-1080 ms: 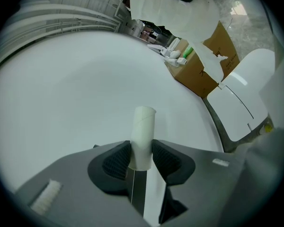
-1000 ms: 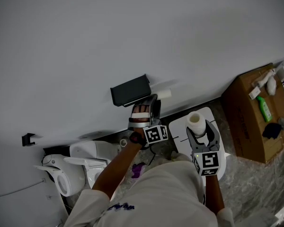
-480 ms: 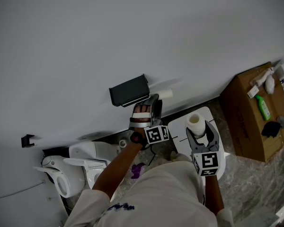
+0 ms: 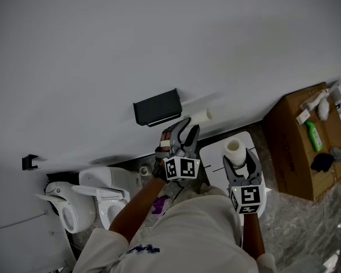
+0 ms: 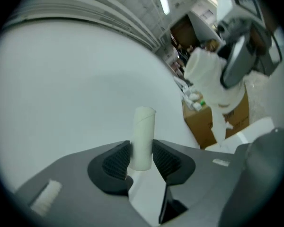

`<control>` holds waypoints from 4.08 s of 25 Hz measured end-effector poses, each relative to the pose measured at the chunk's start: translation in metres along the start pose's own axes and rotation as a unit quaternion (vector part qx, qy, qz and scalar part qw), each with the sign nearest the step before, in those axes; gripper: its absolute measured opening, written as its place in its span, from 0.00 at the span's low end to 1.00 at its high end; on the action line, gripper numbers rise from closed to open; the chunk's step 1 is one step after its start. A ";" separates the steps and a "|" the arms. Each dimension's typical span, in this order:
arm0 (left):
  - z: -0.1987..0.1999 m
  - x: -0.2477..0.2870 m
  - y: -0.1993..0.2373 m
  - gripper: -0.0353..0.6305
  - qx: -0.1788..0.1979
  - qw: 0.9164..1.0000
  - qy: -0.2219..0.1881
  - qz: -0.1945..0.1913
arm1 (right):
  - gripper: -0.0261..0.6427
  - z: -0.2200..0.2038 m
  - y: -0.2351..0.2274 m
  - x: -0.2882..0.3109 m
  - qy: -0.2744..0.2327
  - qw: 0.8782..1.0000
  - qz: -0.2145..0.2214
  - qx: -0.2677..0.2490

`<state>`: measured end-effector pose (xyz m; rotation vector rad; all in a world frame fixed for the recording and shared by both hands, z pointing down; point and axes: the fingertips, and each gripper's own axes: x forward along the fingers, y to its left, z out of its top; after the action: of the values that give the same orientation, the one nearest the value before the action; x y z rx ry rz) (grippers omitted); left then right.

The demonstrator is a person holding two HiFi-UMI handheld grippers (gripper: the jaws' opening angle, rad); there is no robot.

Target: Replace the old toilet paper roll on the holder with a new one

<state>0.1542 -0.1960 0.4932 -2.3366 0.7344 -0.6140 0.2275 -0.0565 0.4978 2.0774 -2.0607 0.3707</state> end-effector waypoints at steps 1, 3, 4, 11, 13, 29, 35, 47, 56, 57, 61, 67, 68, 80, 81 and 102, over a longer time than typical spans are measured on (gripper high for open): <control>0.005 -0.007 0.001 0.28 -0.041 0.999 -0.019 -0.011 | 0.48 -0.001 0.000 0.000 0.001 1.000 0.001 0.000; 0.016 -0.023 0.006 0.28 -0.124 0.990 -0.058 -0.028 | 0.48 -0.002 0.001 0.001 0.003 1.000 0.003 -0.001; 0.024 -0.031 0.011 0.28 -0.156 0.984 -0.079 -0.030 | 0.48 -0.002 0.000 0.001 0.004 1.000 0.003 -0.002; 0.045 -0.087 0.051 0.29 -0.312 0.934 -0.173 -0.003 | 0.48 -0.001 0.004 0.007 0.010 1.000 0.018 -0.017; 0.037 -0.103 0.059 0.29 -0.344 0.923 -0.174 0.010 | 0.48 0.000 0.003 0.012 0.013 0.999 0.023 -0.025; -0.015 -0.202 0.121 0.29 -0.415 0.881 -0.173 0.148 | 0.48 0.022 0.001 0.094 0.061 0.957 0.043 -0.279; -0.028 -0.216 0.123 0.29 -0.403 0.886 -0.158 0.167 | 0.48 0.027 -0.010 0.124 0.073 0.922 0.020 -0.379; -0.033 -0.219 0.123 0.29 -0.402 0.886 -0.150 0.177 | 0.48 0.024 -0.007 0.171 0.074 0.823 0.001 -0.564; -0.034 -0.223 0.112 0.29 -0.399 0.891 -0.135 0.169 | 0.48 0.028 0.012 0.189 0.013 0.724 -0.058 -0.687; -0.034 -0.222 0.111 0.29 -0.401 0.890 -0.134 0.170 | 0.48 0.027 0.015 0.190 0.009 0.720 -0.059 -0.691; -0.029 -0.220 0.112 0.29 -0.400 0.890 -0.138 0.172 | 0.48 0.018 0.028 0.196 0.006 0.722 -0.049 -0.690; -0.026 -0.224 0.115 0.29 -0.397 0.890 -0.140 0.176 | 0.48 0.010 0.043 0.202 0.002 0.721 -0.037 -0.692; -0.026 -0.225 0.115 0.29 -0.396 0.890 -0.140 0.177 | 0.48 0.010 0.045 0.203 0.000 0.721 -0.037 -0.692; -0.026 -0.230 0.117 0.29 -0.396 0.889 -0.141 0.182 | 0.48 0.004 0.058 0.216 -0.008 0.704 -0.033 -0.709; -0.026 -0.231 0.118 0.29 -0.396 0.889 -0.141 0.183 | 0.48 0.003 0.059 0.216 -0.009 0.702 -0.032 -0.711; -0.024 -0.245 0.118 0.29 -0.400 0.883 -0.147 0.195 | 0.48 0.007 0.091 0.215 -0.024 0.700 -0.022 -0.713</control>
<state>-0.0814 -0.1299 0.3732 -2.7626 1.4594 0.2984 0.1368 -0.2643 0.5543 1.0413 -1.3317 -1.0097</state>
